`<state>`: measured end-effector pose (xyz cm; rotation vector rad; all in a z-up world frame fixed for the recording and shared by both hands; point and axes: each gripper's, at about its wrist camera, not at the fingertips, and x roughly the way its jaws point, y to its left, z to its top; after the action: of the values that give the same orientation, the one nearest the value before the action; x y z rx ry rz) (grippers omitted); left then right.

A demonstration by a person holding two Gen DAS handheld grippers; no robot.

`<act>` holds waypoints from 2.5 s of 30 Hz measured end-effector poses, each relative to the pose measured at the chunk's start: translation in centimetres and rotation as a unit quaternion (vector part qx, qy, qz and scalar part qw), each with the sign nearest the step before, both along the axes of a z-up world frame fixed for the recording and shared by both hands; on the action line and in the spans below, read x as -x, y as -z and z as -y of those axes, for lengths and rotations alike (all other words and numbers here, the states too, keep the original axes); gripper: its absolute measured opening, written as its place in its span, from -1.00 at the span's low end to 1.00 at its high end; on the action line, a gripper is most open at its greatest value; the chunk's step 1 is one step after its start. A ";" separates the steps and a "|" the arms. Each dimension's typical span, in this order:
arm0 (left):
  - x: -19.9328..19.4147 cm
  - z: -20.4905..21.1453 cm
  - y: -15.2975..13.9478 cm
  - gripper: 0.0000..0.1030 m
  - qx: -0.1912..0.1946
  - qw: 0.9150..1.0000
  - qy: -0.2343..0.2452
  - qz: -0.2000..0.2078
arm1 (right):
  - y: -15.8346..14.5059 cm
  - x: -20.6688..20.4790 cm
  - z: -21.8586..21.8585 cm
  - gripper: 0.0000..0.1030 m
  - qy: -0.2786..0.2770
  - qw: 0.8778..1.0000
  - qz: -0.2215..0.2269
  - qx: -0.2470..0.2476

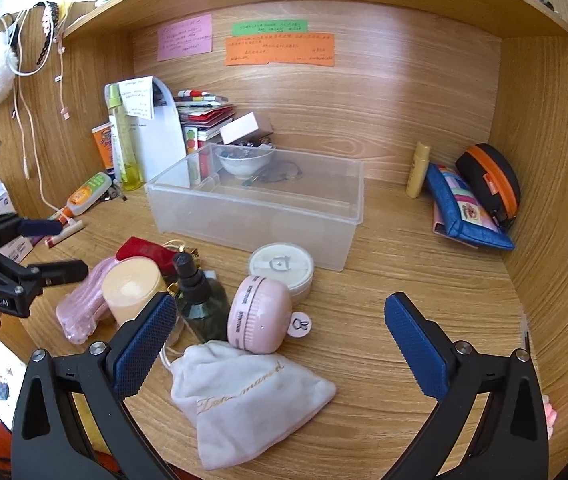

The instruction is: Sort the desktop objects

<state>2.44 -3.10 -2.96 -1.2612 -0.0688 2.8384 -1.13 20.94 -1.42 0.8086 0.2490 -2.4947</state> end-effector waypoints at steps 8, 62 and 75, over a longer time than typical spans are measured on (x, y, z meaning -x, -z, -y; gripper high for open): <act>-0.3 -0.4 3.3 1.00 0.006 0.999 -0.006 0.049 | 2.0 1.1 0.8 0.96 -0.018 0.999 0.034 -0.004; 0.4 4.4 1.0 -0.51 0.002 0.996 -0.090 -0.012 | 1.5 6.0 -2.0 0.17 0.016 0.997 0.072 0.040; 1.9 4.0 -2.8 -0.52 -0.011 0.996 -0.067 -0.060 | -0.6 7.3 -2.4 0.17 0.018 0.997 0.048 0.055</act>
<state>0.55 -7.10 -0.13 -1.1185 -0.1870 3.0119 -8.47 23.30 -0.80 0.8923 0.0624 -2.4704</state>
